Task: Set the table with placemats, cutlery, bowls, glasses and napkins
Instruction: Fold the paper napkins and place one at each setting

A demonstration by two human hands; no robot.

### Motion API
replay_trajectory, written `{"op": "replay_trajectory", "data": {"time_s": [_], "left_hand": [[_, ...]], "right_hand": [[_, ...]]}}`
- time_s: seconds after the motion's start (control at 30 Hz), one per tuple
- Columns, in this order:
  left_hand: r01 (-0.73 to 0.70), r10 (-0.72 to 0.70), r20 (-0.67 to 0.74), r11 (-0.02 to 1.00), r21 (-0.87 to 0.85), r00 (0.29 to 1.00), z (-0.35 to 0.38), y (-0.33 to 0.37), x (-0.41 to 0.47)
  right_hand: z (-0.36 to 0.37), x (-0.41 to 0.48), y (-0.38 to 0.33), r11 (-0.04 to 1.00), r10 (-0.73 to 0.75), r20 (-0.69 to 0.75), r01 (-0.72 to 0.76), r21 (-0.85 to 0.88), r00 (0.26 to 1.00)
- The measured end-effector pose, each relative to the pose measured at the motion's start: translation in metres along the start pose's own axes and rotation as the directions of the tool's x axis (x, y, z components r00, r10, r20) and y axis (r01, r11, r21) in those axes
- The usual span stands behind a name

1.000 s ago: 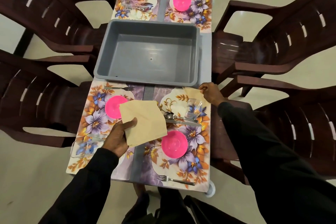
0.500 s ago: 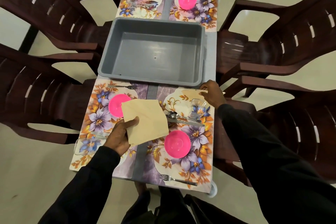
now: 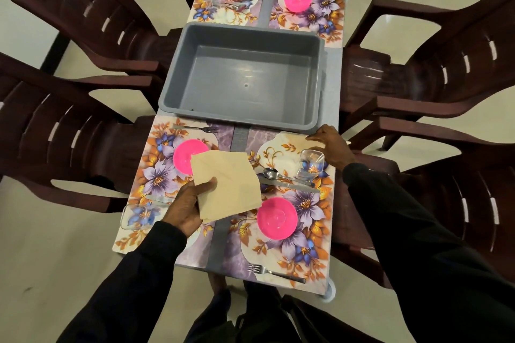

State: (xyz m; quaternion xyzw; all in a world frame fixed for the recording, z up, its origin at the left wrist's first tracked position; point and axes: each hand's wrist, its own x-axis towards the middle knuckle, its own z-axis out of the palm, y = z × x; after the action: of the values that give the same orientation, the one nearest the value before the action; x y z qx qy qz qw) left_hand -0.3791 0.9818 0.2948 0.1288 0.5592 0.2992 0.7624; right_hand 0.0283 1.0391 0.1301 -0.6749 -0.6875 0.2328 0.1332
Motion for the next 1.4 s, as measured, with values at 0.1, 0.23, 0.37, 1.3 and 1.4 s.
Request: {"op": "replay_trajectory", "data": {"time_s": [0.1, 0.23, 0.37, 1.3, 1.4], "left_hand": [[0.005, -0.005, -0.002, 1.0, -0.01, 1.0, -0.001, 0.0, 0.0], [0.006, -0.005, 0.021, 0.999, -0.043, 1.0, 0.003, 0.0, -0.002], [0.007, 0.003, 0.084, 0.994, -0.112, 0.996, 0.011, 0.003, -0.011], [-0.195, 0.216, 0.094, 0.962, -0.191, 0.972, -0.175, 0.098, -0.133], [-0.16, 0.183, 0.096, 0.964, -0.214, 0.978, -0.211, 0.114, -0.133]], "right_hand": [[0.003, 0.004, -0.009, 0.999, 0.018, -0.021, -0.018, 0.029, 1.0], [-0.012, -0.004, -0.02, 0.962, 0.18, -0.067, -0.162, 0.221, 0.981], [-0.061, -0.038, -0.043, 0.912, 0.26, -0.278, -0.141, 0.384, 0.925], [-0.022, -0.087, -0.489, 0.807, 0.101, -0.351, 0.129, 0.576, 0.931], [-0.005, -0.093, -0.536, 0.821, -0.062, -0.415, 0.283, 0.496, 0.908]]}}
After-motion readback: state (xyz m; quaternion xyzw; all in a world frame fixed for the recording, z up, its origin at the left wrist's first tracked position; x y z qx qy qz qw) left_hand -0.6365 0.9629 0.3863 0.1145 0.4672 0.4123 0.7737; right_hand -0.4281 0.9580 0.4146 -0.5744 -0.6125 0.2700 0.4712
